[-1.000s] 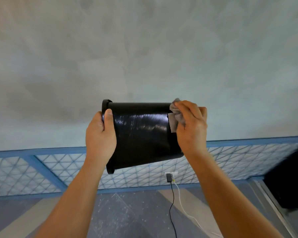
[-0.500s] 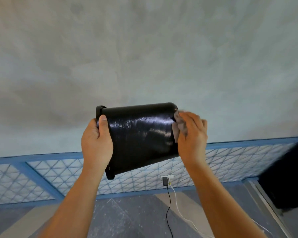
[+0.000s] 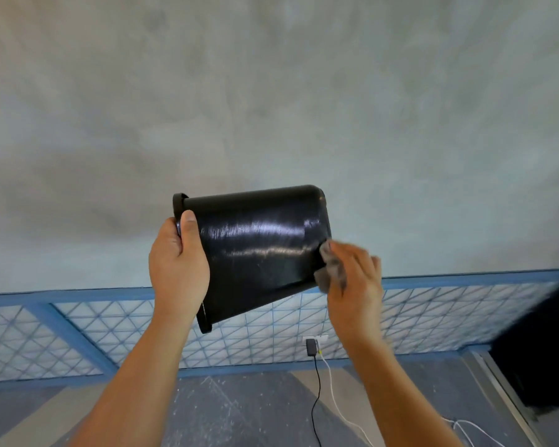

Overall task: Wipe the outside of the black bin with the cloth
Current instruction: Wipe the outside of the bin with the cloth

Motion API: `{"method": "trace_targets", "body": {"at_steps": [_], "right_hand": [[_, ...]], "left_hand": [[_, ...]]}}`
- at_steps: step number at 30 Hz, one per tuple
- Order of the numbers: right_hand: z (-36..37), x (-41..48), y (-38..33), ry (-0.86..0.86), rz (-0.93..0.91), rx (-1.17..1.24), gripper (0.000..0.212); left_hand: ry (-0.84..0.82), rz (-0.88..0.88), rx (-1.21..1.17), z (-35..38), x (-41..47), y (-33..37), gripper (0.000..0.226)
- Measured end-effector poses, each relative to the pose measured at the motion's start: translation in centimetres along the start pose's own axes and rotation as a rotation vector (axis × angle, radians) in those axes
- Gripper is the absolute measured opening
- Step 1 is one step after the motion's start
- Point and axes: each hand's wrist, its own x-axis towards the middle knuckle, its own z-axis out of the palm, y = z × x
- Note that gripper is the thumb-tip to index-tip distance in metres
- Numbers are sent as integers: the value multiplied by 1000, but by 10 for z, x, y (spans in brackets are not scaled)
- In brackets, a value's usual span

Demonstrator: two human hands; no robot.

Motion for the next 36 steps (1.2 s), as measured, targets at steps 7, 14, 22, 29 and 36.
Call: {"method": "trace_targets", "body": {"at_steps": [7, 14, 22, 29, 36], "right_hand": [[4, 38, -14, 119, 101, 20, 38], [49, 34, -95, 3, -370, -14, 29], [18, 56, -38, 77, -218, -37, 36], [52, 44, -94, -62, -328, 80, 46], [36, 49, -42, 16, -36, 30, 47]], "left_hand": [[-55, 26, -62, 0, -11, -5, 42], [-77, 161, -9, 20, -21, -7, 41], [-52, 182, 95, -5, -11, -5, 40], [28, 327, 160, 20, -19, -2, 38], [61, 181, 50, 10, -9, 14, 35]]}}
